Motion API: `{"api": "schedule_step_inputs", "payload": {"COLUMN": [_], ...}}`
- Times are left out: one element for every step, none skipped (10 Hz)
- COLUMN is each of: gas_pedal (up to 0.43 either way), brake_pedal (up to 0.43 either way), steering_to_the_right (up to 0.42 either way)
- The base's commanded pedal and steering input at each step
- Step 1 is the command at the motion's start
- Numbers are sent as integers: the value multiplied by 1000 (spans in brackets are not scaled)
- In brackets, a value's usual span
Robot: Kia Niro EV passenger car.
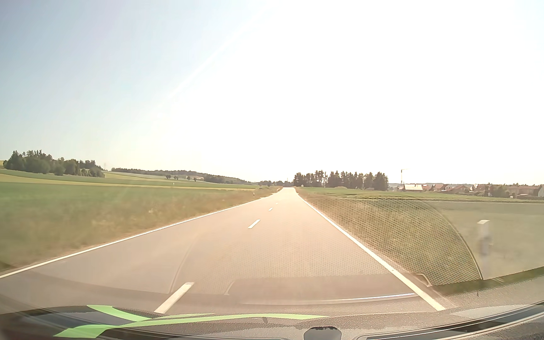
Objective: Follow the waypoints while adhering to traffic rules and regulations
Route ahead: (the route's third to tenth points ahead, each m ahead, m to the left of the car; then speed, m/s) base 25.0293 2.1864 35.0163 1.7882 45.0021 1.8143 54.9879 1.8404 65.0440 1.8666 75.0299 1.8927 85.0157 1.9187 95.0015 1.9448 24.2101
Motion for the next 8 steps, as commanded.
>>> {"api": "schedule_step_inputs", "payload": {"gas_pedal": [209,209,220,228,228,228,228,220], "brake_pedal": [0,0,0,0,0,0,0,0], "steering_to_the_right": [-1,-1,-1,-1,-1,-1,-1,-1]}}
